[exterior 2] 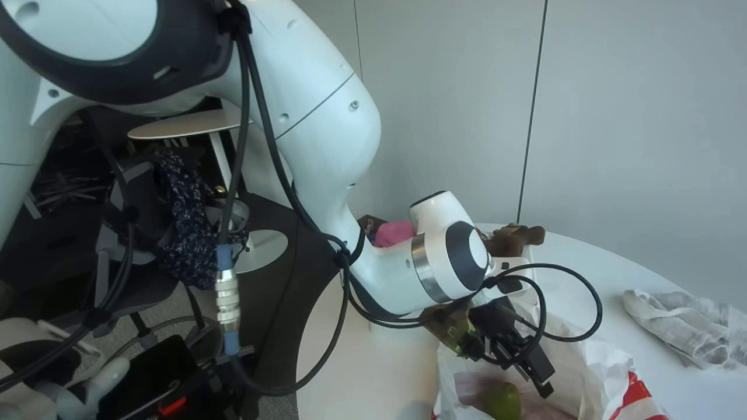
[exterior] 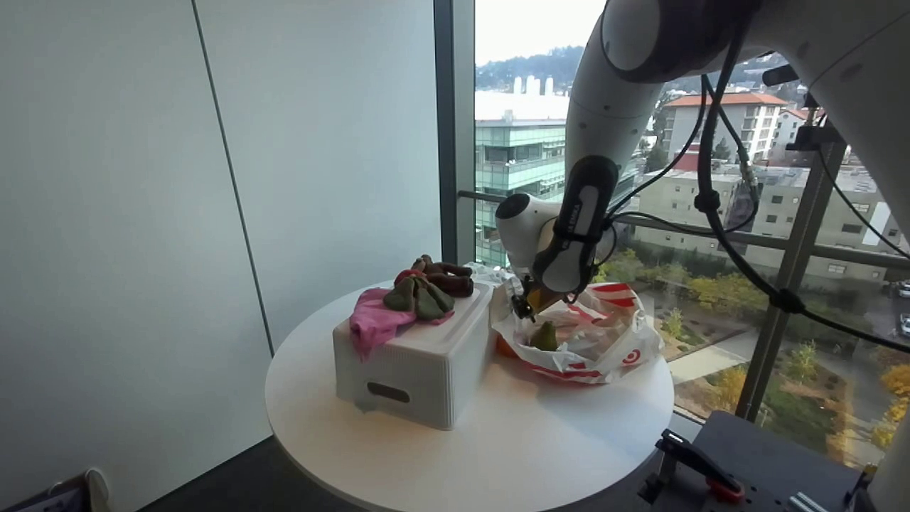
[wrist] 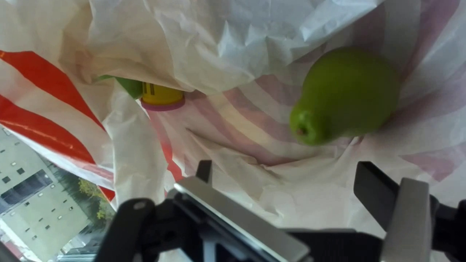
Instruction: Pick up the objects from the top of the white container and put them in the plastic bag.
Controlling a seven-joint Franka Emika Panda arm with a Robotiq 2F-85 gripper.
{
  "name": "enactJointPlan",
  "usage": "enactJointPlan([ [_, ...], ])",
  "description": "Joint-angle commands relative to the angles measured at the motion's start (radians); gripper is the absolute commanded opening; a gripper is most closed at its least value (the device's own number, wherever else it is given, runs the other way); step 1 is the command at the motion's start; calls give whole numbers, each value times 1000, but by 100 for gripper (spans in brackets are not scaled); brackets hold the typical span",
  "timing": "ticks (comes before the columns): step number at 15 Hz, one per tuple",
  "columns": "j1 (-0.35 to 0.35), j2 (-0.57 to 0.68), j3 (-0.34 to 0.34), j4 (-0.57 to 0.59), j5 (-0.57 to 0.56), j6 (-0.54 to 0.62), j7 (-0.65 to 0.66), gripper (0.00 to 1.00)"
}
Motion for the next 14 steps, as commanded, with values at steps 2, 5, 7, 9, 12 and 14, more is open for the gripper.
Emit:
enactJointPlan([
  [2,-155,-173,218,-88,89,-157,-330,100],
  [5,-219,-290,374,-135,208,-250,-541,100],
  [7,-154,-358,385,-163,393,-240,-685,100],
  [9,-92,-368,394,-169,507,-195,-762,100],
  [12,-7,-361,416,-167,651,-177,-807,100],
  [14,29,-353,447,-165,764,-163,-832,100],
])
